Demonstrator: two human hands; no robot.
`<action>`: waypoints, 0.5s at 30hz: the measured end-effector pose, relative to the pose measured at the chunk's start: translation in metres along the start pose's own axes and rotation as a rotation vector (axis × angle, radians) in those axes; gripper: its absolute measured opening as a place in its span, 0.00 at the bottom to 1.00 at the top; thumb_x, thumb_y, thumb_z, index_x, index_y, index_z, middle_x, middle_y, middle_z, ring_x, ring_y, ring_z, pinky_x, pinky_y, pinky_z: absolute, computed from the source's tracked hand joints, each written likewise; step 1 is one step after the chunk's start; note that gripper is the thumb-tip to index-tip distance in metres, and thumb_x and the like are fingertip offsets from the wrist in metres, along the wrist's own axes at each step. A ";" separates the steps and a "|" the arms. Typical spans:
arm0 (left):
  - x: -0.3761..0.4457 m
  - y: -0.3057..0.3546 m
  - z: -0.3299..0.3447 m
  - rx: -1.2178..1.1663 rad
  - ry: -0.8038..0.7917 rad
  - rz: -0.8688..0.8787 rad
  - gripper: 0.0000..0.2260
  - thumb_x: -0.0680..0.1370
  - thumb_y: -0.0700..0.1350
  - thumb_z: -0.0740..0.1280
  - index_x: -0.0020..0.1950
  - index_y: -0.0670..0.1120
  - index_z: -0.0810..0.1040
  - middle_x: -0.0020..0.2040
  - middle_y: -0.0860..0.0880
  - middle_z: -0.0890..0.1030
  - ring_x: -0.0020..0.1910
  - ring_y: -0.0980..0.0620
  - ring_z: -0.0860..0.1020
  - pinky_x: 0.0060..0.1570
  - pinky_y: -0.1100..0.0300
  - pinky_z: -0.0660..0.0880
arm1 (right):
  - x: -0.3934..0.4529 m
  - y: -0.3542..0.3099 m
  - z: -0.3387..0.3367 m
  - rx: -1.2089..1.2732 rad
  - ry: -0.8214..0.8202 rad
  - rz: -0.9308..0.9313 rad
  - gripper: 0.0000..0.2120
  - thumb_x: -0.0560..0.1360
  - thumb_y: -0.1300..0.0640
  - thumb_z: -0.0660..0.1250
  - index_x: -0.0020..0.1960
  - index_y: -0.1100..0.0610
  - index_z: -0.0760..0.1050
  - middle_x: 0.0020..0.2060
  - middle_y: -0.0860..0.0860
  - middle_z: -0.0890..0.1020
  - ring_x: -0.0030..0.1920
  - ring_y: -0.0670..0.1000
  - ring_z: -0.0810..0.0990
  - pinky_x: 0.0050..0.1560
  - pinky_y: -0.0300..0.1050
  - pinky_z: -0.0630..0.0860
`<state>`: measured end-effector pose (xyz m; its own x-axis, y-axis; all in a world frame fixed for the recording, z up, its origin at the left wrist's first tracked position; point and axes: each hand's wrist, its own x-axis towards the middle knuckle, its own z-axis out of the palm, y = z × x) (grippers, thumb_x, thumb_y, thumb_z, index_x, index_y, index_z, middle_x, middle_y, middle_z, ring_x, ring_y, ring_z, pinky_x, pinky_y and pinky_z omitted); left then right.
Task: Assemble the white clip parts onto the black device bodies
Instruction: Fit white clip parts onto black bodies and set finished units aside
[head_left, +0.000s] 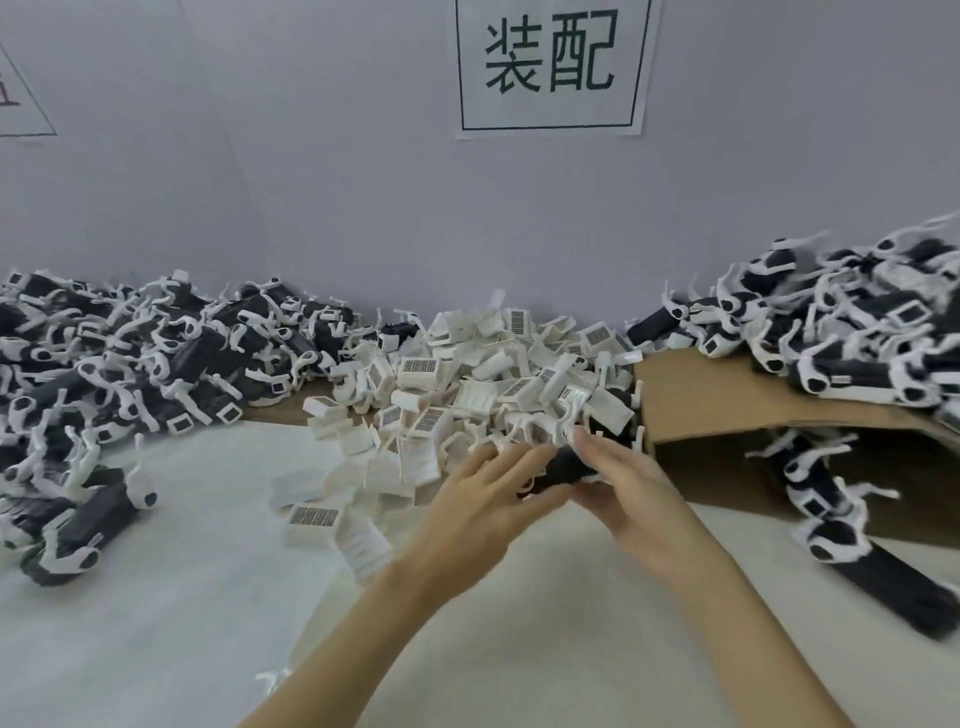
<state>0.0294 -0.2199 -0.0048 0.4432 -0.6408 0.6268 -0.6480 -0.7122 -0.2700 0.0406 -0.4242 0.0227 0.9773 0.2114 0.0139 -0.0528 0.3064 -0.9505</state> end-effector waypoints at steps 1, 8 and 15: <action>-0.003 0.003 0.003 -0.021 -0.004 -0.008 0.30 0.75 0.27 0.63 0.72 0.51 0.78 0.73 0.45 0.75 0.69 0.44 0.74 0.62 0.50 0.72 | 0.000 -0.002 -0.005 -0.046 0.001 0.026 0.20 0.80 0.48 0.70 0.64 0.62 0.83 0.59 0.61 0.85 0.64 0.57 0.83 0.67 0.52 0.77; -0.012 0.005 0.010 -0.187 0.121 -0.216 0.23 0.77 0.31 0.73 0.66 0.50 0.71 0.81 0.41 0.62 0.81 0.38 0.63 0.71 0.40 0.74 | -0.007 0.021 -0.024 0.155 0.029 0.043 0.19 0.77 0.52 0.73 0.59 0.67 0.84 0.62 0.63 0.84 0.64 0.56 0.83 0.58 0.43 0.82; -0.006 0.029 0.005 -1.082 0.208 -0.921 0.34 0.77 0.41 0.74 0.73 0.65 0.61 0.70 0.48 0.75 0.60 0.56 0.82 0.57 0.61 0.80 | -0.009 0.031 -0.015 0.218 0.160 -0.071 0.25 0.74 0.50 0.75 0.65 0.65 0.80 0.60 0.59 0.85 0.63 0.53 0.84 0.56 0.43 0.83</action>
<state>0.0112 -0.2380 -0.0196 0.9205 0.0400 0.3886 -0.3714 -0.2189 0.9023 0.0330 -0.4305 -0.0118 0.9992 0.0384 0.0129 -0.0086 0.5116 -0.8592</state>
